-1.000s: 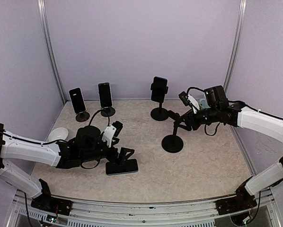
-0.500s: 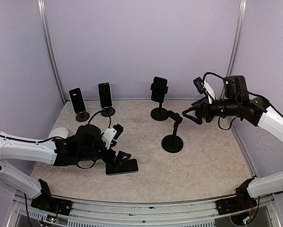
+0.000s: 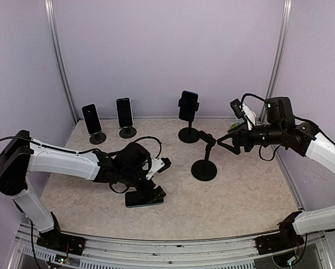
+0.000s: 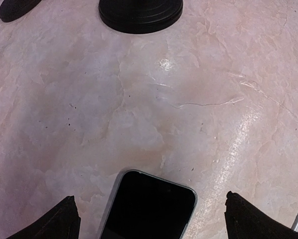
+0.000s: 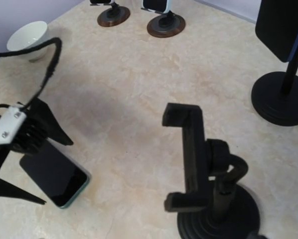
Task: Place the phone on the phone stand
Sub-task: Place the phone stand at the center of the board, then pick up the phone from the center of the board.
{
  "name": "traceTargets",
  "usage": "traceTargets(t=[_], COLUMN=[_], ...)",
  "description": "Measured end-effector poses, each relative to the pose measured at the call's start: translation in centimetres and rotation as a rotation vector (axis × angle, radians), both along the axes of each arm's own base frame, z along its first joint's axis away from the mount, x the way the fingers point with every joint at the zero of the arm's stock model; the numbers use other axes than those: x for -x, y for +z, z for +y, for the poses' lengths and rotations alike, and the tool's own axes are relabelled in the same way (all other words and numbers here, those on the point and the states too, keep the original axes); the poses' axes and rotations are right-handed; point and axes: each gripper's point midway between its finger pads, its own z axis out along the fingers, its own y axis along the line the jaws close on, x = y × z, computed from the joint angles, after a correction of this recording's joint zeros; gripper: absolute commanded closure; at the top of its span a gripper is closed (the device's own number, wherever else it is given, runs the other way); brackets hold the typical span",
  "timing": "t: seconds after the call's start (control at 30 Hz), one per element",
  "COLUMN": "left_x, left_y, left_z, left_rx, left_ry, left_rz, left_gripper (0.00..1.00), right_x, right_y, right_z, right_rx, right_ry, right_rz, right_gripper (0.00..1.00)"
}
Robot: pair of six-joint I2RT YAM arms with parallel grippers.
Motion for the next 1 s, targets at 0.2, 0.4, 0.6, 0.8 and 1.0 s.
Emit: traceTargets(t=[0.2, 0.4, 0.6, 0.8, 1.0], left_x=[0.2, 1.3, 2.0, 1.7, 1.6], left_y=[0.0, -3.2, -4.4, -5.7, -6.0], left_z=[-0.9, 0.0, 1.4, 1.8, 1.8], left_rx=[-0.065, -0.196, -0.28, -0.347, -0.347], left_ry=[-0.09, -0.175, -0.217, -0.24, -0.263], left_rz=[0.01, 0.08, 0.096, 0.098, 0.119], left_gripper=[0.02, 0.02, 0.02, 0.03, 0.06], right_x=[0.8, 1.4, 1.9, 2.2, 2.4], right_y=[1.3, 1.5, 0.9, 0.6, 1.0], right_z=[-0.1, -0.3, -0.1, 0.0, 0.1], right_rx=[-0.038, -0.056, -0.073, -0.08, -0.091], right_ry=[0.013, 0.016, 0.032, 0.045, 0.053], right_rz=[-0.035, -0.055, -0.039, -0.031, -0.035], right_gripper=[0.15, 0.15, 0.15, 0.15, 0.15])
